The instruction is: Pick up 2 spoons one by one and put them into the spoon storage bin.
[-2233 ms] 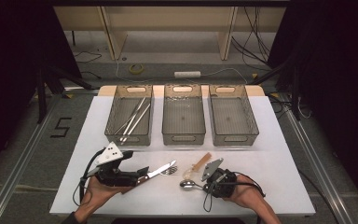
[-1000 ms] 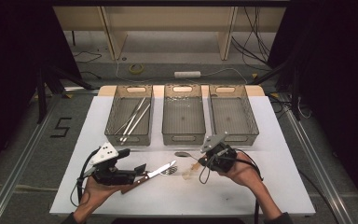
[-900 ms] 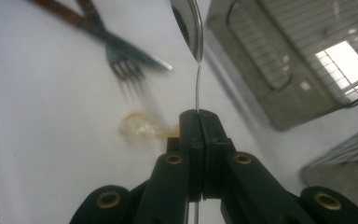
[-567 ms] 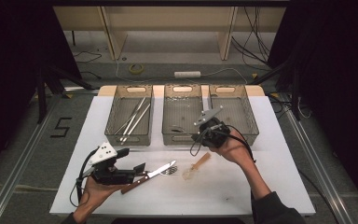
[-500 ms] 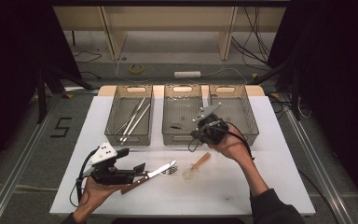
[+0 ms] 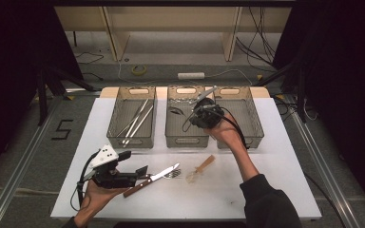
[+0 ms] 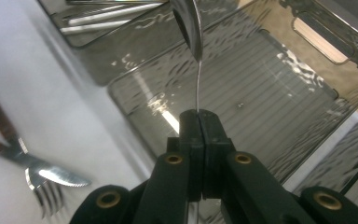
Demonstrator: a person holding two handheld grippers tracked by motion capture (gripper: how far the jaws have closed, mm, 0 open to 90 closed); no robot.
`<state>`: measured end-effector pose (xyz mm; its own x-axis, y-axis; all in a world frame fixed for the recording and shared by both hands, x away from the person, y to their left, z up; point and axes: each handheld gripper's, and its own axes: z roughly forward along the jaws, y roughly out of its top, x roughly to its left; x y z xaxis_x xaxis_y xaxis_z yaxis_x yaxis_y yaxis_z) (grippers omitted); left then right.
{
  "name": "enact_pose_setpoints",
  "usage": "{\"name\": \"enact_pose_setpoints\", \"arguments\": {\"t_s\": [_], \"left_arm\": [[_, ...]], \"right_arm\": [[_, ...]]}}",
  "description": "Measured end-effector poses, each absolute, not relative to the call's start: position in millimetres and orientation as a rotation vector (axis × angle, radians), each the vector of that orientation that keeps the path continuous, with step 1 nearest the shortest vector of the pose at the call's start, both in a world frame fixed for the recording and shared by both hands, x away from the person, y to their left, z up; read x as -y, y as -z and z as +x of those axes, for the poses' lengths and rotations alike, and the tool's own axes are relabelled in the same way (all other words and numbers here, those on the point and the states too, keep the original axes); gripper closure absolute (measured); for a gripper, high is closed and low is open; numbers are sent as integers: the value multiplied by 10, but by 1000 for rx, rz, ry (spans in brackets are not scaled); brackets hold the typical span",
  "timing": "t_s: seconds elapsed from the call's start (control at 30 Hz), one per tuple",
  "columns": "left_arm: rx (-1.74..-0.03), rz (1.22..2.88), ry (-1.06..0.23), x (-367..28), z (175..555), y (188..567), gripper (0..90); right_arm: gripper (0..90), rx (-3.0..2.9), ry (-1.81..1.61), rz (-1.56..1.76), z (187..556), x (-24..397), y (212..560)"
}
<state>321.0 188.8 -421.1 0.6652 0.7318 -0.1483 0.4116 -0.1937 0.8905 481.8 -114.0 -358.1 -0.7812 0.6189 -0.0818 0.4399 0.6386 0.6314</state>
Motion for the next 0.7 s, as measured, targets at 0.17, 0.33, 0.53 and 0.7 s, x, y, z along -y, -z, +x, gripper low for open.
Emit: {"name": "enact_pose_setpoints", "arguments": {"t_s": [0.17, 0.33, 0.53, 0.7], "left_arm": [[-905, 1827, -379, -1889, 3208, 4208, 158], [-906, 1821, -379, -1887, 3205, 4208, 158], [-902, 1824, -381, -1886, 3203, 4207, 158], [-902, 1826, -382, -1884, 3201, 4207, 158]], "right_arm": [[900, -2550, -871, 902, 4962, 1116, 3621], [900, -2526, -853, 979, 5089, 1079, 3664], [900, -2495, -844, 1035, 5202, 1046, 3699], [900, -2485, -831, 1056, 5285, 1027, 3744]]}}
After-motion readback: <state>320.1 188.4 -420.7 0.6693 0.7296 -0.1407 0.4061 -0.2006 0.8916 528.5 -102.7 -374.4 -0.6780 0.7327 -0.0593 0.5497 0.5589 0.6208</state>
